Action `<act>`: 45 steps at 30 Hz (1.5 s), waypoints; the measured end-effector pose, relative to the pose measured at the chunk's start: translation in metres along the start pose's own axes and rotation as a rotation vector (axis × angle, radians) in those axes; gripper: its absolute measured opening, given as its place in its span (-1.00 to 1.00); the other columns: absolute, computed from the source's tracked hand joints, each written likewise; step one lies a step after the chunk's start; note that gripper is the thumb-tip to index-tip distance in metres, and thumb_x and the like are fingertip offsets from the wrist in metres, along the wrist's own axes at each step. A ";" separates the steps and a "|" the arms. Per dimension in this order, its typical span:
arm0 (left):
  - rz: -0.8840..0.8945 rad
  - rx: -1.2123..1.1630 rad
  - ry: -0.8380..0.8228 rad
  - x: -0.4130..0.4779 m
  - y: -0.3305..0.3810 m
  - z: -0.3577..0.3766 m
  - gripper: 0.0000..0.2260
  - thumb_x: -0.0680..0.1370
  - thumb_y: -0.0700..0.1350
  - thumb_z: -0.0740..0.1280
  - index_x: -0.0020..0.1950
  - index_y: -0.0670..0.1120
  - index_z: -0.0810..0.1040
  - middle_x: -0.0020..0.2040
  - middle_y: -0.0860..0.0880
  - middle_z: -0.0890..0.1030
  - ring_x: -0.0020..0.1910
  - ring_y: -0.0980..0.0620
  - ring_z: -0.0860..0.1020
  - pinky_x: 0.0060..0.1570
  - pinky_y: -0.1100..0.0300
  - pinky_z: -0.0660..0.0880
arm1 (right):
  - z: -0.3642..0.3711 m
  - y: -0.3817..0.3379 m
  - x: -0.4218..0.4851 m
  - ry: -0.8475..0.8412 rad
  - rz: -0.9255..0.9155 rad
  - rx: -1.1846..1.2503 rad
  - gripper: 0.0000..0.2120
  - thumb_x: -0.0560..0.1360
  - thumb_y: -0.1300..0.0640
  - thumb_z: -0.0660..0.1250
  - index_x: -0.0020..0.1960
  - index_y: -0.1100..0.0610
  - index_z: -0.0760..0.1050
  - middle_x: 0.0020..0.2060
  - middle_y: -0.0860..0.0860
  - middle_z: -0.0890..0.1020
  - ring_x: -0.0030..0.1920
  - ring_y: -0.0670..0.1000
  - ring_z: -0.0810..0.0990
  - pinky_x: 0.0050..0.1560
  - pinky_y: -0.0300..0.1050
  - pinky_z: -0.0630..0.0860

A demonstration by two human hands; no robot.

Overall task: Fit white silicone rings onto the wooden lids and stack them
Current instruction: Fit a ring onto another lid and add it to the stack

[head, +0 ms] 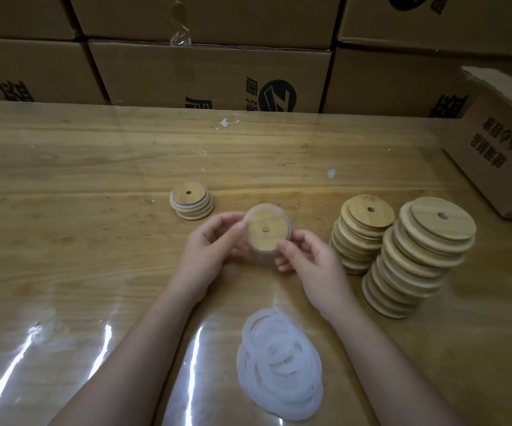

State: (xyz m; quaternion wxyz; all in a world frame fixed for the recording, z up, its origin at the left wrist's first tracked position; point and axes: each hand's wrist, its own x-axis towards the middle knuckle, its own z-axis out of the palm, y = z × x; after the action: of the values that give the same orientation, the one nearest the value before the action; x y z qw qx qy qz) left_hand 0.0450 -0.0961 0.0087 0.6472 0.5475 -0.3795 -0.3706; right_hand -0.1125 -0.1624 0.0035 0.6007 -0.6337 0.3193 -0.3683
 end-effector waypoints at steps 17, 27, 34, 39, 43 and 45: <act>-0.073 -0.252 0.575 0.018 0.019 -0.050 -0.76 0.47 -0.22 0.42 0.00 -0.08 0.37 -0.17 -0.15 0.55 -0.35 0.06 0.58 -0.32 0.24 0.57 | 0.004 -0.004 -0.002 0.007 -0.041 -0.025 -0.87 0.56 0.25 0.20 0.06 0.26 0.48 -0.32 0.06 0.57 -0.36 -0.12 0.56 -0.32 -0.28 0.52; -0.067 -0.122 0.596 0.023 0.007 -0.052 -0.65 0.51 -0.26 0.36 0.25 -0.22 0.35 -0.10 -0.08 0.57 -0.23 0.11 0.62 -0.18 0.32 0.58 | 0.001 -0.002 -0.001 0.010 -0.024 -0.046 -0.89 0.56 0.23 0.21 0.01 0.19 0.51 -0.32 0.02 0.60 -0.33 -0.08 0.58 -0.29 -0.25 0.53; 0.020 0.333 0.615 0.022 0.001 -0.050 -0.64 0.50 -0.24 0.35 0.29 -0.10 0.43 0.25 -0.06 0.40 -0.07 0.04 0.55 0.09 0.12 0.50 | 0.002 0.000 0.000 0.004 -0.022 -0.033 -0.89 0.56 0.24 0.22 -0.05 0.13 0.52 -0.35 -0.01 0.60 -0.33 -0.09 0.58 -0.29 -0.26 0.53; 0.262 0.974 0.547 0.011 -0.001 -0.041 -0.71 0.45 -0.26 0.32 0.16 -0.10 0.58 0.21 -0.09 0.47 0.17 -0.17 0.38 0.16 0.25 0.23 | 0.001 0.001 0.000 -0.003 -0.022 -0.039 -0.89 0.56 0.24 0.23 -0.05 0.12 0.52 -0.37 -0.04 0.61 -0.32 -0.08 0.59 -0.29 -0.25 0.53; 0.236 1.088 0.498 0.009 0.000 -0.038 -0.62 0.43 -0.27 0.33 0.25 -0.11 0.54 0.30 -0.10 0.46 0.22 -0.22 0.36 0.21 -0.02 0.30 | 0.001 0.001 0.000 -0.004 -0.021 -0.042 -0.88 0.56 0.25 0.23 -0.06 0.12 0.53 -0.37 -0.04 0.60 -0.33 -0.09 0.58 -0.29 -0.26 0.53; 0.213 1.115 0.465 0.009 0.000 -0.038 -0.59 0.44 -0.24 0.33 0.30 -0.10 0.50 0.36 -0.06 0.42 0.29 -0.20 0.33 0.24 -0.04 0.28 | 0.001 0.000 0.000 -0.006 -0.019 -0.043 -0.88 0.56 0.26 0.22 -0.06 0.12 0.53 -0.36 -0.03 0.60 -0.33 -0.09 0.58 -0.29 -0.26 0.53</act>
State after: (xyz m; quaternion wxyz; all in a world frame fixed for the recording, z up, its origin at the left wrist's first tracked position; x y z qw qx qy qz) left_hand 0.0834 -0.0883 0.0051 0.3628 0.8293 -0.4176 0.0796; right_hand -0.1114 -0.1615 0.0032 0.5844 -0.6505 0.3193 -0.3651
